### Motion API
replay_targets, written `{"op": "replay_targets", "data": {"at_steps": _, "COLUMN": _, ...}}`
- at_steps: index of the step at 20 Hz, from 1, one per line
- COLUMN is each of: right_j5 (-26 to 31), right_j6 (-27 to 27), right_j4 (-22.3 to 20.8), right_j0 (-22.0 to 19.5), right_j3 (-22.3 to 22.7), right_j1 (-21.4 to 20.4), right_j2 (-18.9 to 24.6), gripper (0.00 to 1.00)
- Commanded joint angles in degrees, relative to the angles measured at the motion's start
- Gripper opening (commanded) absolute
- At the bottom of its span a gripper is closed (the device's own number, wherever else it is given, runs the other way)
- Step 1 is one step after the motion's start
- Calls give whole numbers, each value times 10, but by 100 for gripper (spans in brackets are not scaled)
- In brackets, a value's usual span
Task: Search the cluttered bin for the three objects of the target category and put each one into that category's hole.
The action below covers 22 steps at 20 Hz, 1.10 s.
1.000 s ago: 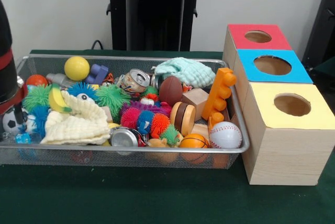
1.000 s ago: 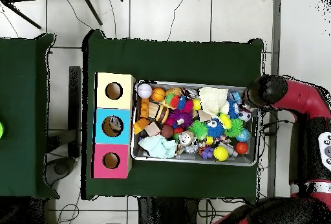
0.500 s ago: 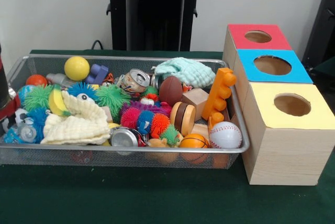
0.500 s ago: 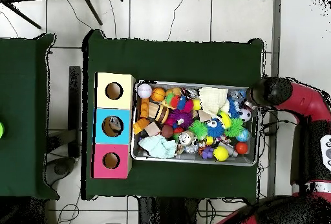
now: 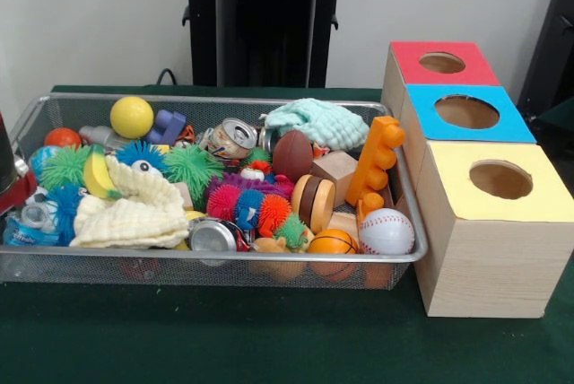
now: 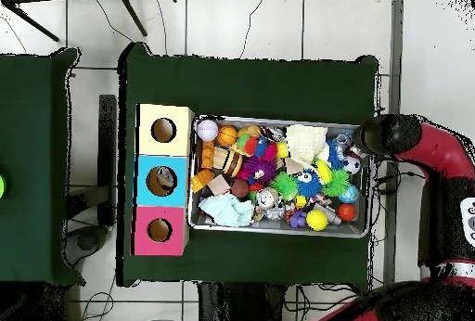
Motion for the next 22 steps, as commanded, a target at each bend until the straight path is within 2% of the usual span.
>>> {"op": "replay_targets", "data": {"at_steps": 1, "right_j5": -32, "right_j6": -146, "right_j4": -2, "right_j0": -6, "right_j3": 40, "right_j1": 42, "right_j2": 53, "gripper": 0}}
{"op": "replay_targets", "data": {"at_steps": 4, "right_j5": -27, "right_j6": -131, "right_j4": 7, "right_j0": -7, "right_j3": 38, "right_j1": 43, "right_j2": 55, "gripper": 0}}
{"op": "replay_targets", "data": {"at_steps": 6, "right_j5": -25, "right_j6": -156, "right_j4": 3, "right_j0": -9, "right_j3": 47, "right_j1": 38, "right_j2": 58, "gripper": 0}}
{"op": "replay_targets", "data": {"at_steps": 14, "right_j5": -32, "right_j6": -146, "right_j4": 4, "right_j0": -12, "right_j3": 61, "right_j1": 25, "right_j2": 59, "gripper": 0}}
{"op": "replay_targets", "data": {"at_steps": 22, "right_j5": 10, "right_j6": -121, "right_j4": 33, "right_j0": -18, "right_j3": 117, "right_j1": -25, "right_j2": 63, "gripper": 0}}
